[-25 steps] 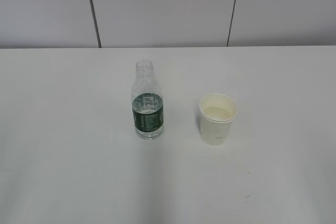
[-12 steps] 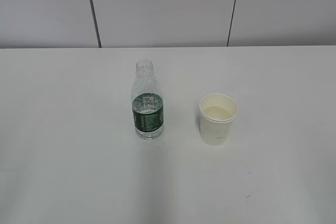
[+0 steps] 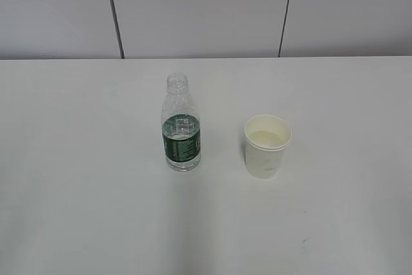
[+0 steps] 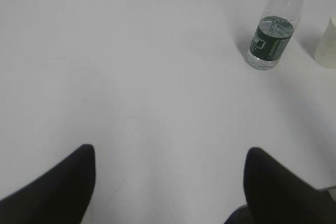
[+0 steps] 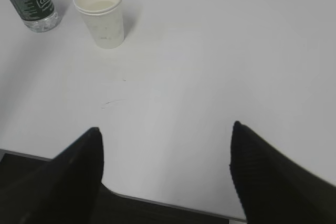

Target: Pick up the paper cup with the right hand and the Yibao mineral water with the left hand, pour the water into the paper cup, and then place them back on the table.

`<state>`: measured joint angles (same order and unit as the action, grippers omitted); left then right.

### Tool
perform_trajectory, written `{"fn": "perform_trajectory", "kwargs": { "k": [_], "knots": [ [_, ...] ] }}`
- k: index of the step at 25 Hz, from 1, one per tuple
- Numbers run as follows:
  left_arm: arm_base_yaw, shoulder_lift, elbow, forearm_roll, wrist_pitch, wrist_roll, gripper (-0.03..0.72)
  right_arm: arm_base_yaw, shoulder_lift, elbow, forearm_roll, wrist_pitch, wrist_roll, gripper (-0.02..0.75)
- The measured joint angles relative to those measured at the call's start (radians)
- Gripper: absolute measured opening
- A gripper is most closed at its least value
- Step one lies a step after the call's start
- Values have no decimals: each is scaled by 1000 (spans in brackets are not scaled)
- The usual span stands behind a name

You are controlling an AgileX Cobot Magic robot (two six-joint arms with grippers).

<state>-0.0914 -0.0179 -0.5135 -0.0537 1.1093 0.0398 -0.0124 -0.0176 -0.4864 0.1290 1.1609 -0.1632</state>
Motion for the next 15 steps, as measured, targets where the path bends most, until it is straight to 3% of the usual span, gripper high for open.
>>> {"fn": "perform_trajectory", "kwargs": {
  "k": [15],
  "knots": [
    [60,0,0,-2,0,0,532,0,0,0,0,0,0,586]
  ]
}}
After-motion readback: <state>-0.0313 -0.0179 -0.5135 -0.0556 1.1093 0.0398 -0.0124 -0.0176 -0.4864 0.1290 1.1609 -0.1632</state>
